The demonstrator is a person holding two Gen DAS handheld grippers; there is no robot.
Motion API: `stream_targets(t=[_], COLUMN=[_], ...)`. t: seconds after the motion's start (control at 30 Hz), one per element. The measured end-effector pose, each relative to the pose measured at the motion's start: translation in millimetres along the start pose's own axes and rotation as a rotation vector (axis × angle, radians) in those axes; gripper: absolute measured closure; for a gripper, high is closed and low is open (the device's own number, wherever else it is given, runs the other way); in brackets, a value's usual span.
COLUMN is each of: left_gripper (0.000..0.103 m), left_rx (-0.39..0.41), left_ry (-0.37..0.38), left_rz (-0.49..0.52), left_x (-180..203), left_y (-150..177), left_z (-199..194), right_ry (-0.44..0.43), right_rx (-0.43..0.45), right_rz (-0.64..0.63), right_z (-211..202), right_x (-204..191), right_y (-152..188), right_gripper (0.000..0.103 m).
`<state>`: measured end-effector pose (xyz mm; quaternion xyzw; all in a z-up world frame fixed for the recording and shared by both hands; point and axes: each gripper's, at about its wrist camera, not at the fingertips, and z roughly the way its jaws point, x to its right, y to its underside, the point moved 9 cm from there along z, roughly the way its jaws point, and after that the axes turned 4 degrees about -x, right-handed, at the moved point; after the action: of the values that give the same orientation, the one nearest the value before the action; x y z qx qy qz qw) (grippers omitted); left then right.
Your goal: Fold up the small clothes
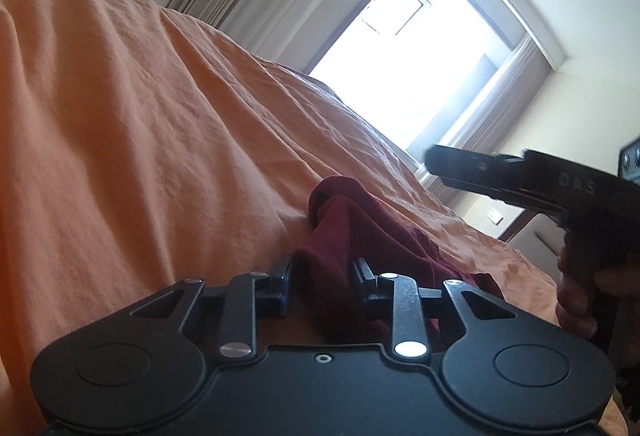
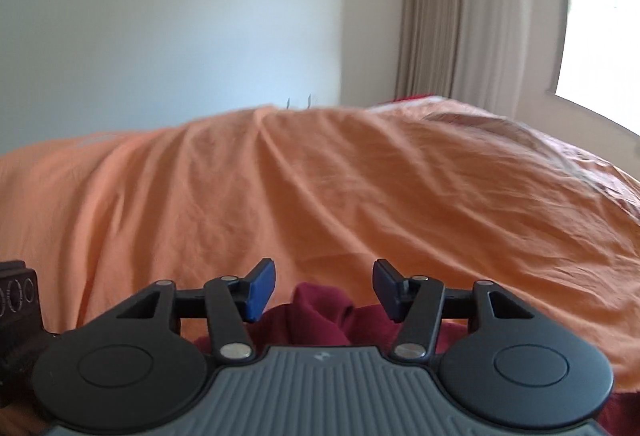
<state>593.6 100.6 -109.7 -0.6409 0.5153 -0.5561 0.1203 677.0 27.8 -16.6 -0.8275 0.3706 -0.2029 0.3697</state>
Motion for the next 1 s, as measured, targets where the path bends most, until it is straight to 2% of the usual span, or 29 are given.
stream_targets(t=[0.1,0.13,0.17,0.2,0.27,0.3,0.43,0.5,0.57,0.63,0.73,0.8,0.87,0.9,1.0], left_gripper=[0.073,0.074,0.076,0.077,0.083,0.084,0.091,0.092,0.092,0.092,0.093,0.092,0.092,0.092,0.089], left_rx=[0.004,0.004,0.004,0.003,0.002,0.003,0.012,0.027,0.069,0.105,0.112,0.100,0.062,0.040,0.018], left_ry=[-0.002,-0.003,-0.005,-0.004,0.001,0.003,0.003,-0.007,-0.007,0.007,-0.037,-0.078,-0.100,-0.099,-0.089], left_rz=[0.004,0.006,0.008,0.010,0.012,0.013,0.026,0.032,0.051,0.067,0.061,0.045,0.012,-0.027,-0.101], left_x=[1,-1,-1,-1,-2,-2,2,4,11,22,29,24,13,6,-7], left_y=[2,2,2,2,3,3,2,0,-8,-15,-15,-10,-5,-3,-1], left_z=[1,-3,-2,-2,-2,-1,-1,-4,-15,-27,-32,-27,-19,-16,-13], right_ry=[0.061,0.074,0.082,0.089,0.133,0.127,0.002,-0.047,-0.083,-0.080,-0.102,-0.092,-0.078,-0.063,-0.022], right_rx=[-0.101,-0.140,-0.174,-0.181,-0.142,-0.111,0.037,0.077,0.093,0.107,0.079,0.083,0.095,0.104,0.097], right_rz=[-0.079,-0.094,-0.098,-0.093,-0.072,-0.011,0.373,0.481,0.520,0.503,0.452,0.451,0.430,0.413,0.382], right_z=[21,25,29,30,25,21,-4,-14,-16,-16,-4,-2,-11,-19,-43], right_x=[-12,-13,-13,-12,-8,0,41,54,60,60,49,48,51,53,65], right_y=[6,12,16,18,16,11,-7,-10,-12,-11,-7,-4,-2,0,17], right_gripper=[0.058,0.072,0.090,0.097,0.098,0.098,0.098,0.098,0.098,0.098,0.097,0.089,0.050,0.046,0.042])
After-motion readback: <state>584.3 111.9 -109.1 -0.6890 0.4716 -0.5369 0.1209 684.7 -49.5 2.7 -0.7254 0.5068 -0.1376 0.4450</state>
